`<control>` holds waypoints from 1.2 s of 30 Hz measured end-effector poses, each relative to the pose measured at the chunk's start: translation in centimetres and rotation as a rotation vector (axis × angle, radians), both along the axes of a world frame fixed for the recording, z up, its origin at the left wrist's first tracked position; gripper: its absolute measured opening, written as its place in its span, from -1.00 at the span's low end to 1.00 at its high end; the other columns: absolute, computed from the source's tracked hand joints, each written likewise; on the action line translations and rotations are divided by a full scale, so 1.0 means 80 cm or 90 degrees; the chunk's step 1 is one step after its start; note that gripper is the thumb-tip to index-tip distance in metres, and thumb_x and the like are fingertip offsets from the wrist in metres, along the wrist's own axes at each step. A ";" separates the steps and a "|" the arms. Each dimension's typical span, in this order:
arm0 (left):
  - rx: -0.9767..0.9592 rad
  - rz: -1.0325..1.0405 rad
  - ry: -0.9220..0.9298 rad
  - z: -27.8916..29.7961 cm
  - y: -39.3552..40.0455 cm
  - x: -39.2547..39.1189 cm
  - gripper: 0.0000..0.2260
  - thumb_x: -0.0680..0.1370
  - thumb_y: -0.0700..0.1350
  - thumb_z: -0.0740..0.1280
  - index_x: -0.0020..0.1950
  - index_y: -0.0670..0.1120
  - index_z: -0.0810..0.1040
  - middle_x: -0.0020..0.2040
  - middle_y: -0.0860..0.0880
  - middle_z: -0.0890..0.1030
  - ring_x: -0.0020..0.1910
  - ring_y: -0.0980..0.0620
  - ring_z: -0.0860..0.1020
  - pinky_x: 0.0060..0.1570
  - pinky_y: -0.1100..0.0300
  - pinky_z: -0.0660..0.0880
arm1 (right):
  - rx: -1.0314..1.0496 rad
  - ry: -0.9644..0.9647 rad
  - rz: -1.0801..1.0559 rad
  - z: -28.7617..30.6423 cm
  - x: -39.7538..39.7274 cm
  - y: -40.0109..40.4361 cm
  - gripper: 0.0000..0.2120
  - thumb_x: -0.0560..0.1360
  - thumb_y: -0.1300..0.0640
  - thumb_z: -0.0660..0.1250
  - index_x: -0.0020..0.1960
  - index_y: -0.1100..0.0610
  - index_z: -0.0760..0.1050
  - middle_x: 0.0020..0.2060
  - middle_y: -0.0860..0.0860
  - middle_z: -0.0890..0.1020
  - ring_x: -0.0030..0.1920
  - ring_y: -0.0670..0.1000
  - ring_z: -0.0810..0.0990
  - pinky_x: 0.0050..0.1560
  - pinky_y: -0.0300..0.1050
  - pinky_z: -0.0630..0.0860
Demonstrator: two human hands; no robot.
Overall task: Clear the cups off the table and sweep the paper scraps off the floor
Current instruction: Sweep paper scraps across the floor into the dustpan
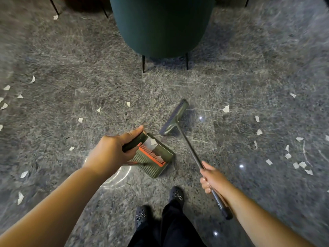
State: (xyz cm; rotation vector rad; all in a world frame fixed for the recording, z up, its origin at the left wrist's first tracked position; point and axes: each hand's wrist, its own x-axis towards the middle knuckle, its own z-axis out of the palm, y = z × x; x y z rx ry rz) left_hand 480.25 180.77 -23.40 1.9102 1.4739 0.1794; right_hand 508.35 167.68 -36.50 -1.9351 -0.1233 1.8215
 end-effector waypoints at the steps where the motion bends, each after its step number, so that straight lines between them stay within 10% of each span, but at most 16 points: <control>1: -0.003 0.003 0.009 -0.002 0.001 -0.003 -0.39 0.48 -0.06 0.45 0.12 0.64 0.26 -0.28 0.10 0.60 -0.30 0.08 0.56 -0.17 0.09 0.58 | 0.002 -0.009 0.016 -0.006 0.001 0.016 -0.51 0.65 0.22 0.11 0.52 -0.08 0.15 -0.55 -0.01 0.30 -0.63 -0.12 0.24 -0.65 -0.31 0.22; 21: 0.058 0.063 -0.039 0.028 -0.040 -0.070 -0.43 0.44 -0.21 0.49 0.25 0.32 0.39 -0.34 0.44 0.50 -0.37 0.39 0.47 -0.31 0.56 0.34 | -0.020 0.010 0.079 0.017 -0.048 -0.028 -0.51 0.65 0.24 0.08 0.52 -0.07 0.15 -0.54 0.01 0.25 -0.64 -0.12 0.20 -0.63 -0.38 0.17; 31: 0.097 0.148 0.012 0.033 -0.070 -0.163 -0.22 0.40 -0.16 0.53 0.08 0.70 0.24 -0.25 0.13 0.65 -0.37 0.28 0.49 -0.30 0.55 0.36 | 0.017 -0.219 0.376 0.032 -0.070 0.062 -0.48 0.60 0.24 0.08 0.53 -0.01 0.15 -0.41 0.08 0.42 -0.50 -0.02 0.33 -0.58 -0.24 0.27; 36: 0.060 0.173 0.028 0.035 -0.085 -0.184 -0.37 0.40 -0.22 0.52 0.16 0.44 0.38 -0.40 0.34 0.55 -0.45 0.49 0.41 -0.33 0.64 0.29 | 0.021 -0.323 0.549 0.019 -0.103 0.092 -0.52 0.55 0.27 0.12 0.46 0.14 0.29 -0.26 0.12 0.58 -0.42 0.03 0.50 -0.46 -0.17 0.44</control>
